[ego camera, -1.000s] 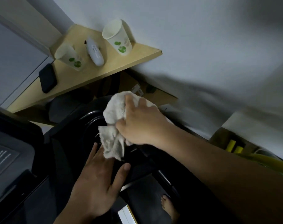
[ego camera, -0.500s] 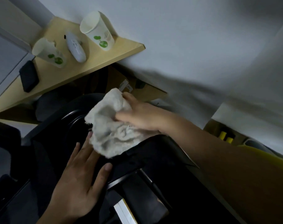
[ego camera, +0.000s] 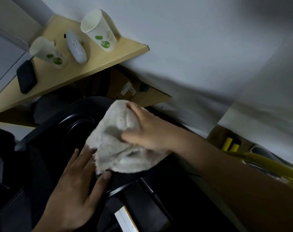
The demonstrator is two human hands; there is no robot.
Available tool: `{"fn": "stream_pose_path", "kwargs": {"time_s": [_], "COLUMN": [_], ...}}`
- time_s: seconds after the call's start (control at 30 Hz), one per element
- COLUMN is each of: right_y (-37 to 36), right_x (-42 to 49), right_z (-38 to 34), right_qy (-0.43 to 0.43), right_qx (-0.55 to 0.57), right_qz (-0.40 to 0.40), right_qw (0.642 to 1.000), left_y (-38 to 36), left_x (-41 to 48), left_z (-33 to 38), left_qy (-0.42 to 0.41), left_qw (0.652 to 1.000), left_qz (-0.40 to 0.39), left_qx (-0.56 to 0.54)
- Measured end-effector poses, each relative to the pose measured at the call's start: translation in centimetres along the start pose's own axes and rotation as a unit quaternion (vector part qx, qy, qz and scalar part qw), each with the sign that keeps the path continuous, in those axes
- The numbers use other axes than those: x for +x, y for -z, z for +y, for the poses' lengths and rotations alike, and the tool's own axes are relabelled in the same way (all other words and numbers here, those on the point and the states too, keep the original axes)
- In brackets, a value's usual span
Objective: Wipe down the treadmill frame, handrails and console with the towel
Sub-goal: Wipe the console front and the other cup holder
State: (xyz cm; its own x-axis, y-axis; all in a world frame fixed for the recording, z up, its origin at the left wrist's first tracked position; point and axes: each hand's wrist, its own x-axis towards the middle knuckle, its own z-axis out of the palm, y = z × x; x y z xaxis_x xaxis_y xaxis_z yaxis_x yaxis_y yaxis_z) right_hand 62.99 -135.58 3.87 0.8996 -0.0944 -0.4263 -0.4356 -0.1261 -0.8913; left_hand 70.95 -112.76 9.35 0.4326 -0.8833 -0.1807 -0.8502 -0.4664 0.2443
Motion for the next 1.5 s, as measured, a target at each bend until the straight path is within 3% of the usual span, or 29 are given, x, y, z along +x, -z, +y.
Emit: {"fn": "stream_pose_path", "kwargs": {"time_s": [0.07,0.2,0.43,0.57,0.67,0.73,0.9,0.93,1.07,1.13,1.17,1.2,1.23,1.27,1.3,1.33,1.37,1.43,1.5], "right_y": [1.4,-0.1,-1.5,1.0,1.0,-0.1,-1.8,-1.4,0.5,0.1,-0.4,-0.9,-1.0,-1.2,-1.5,-1.5,-1.3,-1.7,-1.8], "right_x": [1.3,1.2,-0.1,-0.1,-2.4,-3.6,-2.9,-2.0,-0.1,-1.3,-2.4,-3.3,-4.0,-4.0,-3.5,-3.5,-4.0,-3.9,-2.3], "right_z": [1.7,2.9,-1.3,0.8,3.0,3.5,0.1,-0.5,1.1,4.9,6.6,7.7,7.8,7.6,7.2,6.2,4.8,1.9,-1.1], "right_qy": [0.005,0.020,-0.009,0.013,0.004,0.005,0.002,0.012,0.025,-0.002,-0.021,-0.055,-0.088,-0.090,-0.059,0.005,0.007,0.029,0.048], "right_qx": [0.118,0.150,-0.096,0.145,0.203,0.165,-0.107,-0.113,0.167,0.206,0.172,0.129,0.120,0.113,0.116,0.068,0.054,-0.014,-0.137], "right_qz": [-0.023,0.011,0.057,-0.013,-0.004,0.044,0.050,0.042,0.009,0.072,0.117,0.112,0.057,-0.062,-0.117,-0.116,-0.125,0.033,0.085], "right_qw": [0.993,0.988,0.994,0.989,0.979,0.985,0.993,0.993,0.986,0.976,0.978,0.984,0.987,0.988,0.985,0.991,0.991,0.999,0.986], "left_y": [0.1,0.1,-0.1,0.0,-0.1,-0.1,-0.2,-0.2,-0.1,0.0,-0.1,-0.1,-0.2,-0.2,-0.2,-0.3,-0.3,-0.4,-0.5], "left_x": [0.0,0.1,-0.1,-0.1,-0.3,-0.2,-0.5,-0.5,-0.6,-0.6,-0.6,-0.7,-0.6,-0.6,-0.6,-0.6,-0.6,-0.7,-0.7], "left_z": [0.3,0.4,0.1,0.2,0.3,0.3,-0.1,-0.1,0.2,0.4,0.5,0.5,0.4,0.4,0.3,0.2,0.2,0.1,0.1], "left_qy": [0.014,0.023,0.028,0.035,0.024,0.029,0.027,0.028,0.060,0.064,0.065,0.066,0.067,0.065,0.063,0.063,0.064,0.062,0.047], "left_qw": [1.000,1.000,0.999,0.999,1.000,0.999,1.000,1.000,0.998,0.998,0.998,0.998,0.998,0.998,0.998,0.998,0.998,0.998,0.999], "left_qz": [0.000,0.001,-0.018,-0.007,0.006,0.010,-0.007,-0.007,-0.008,-0.006,-0.007,-0.007,-0.005,-0.003,-0.002,-0.002,-0.001,-0.004,-0.006], "left_qx": [-0.004,-0.006,0.024,0.023,0.016,0.010,-0.001,-0.001,0.003,0.005,0.005,0.004,0.002,0.003,0.004,0.007,0.008,0.010,0.020]}}
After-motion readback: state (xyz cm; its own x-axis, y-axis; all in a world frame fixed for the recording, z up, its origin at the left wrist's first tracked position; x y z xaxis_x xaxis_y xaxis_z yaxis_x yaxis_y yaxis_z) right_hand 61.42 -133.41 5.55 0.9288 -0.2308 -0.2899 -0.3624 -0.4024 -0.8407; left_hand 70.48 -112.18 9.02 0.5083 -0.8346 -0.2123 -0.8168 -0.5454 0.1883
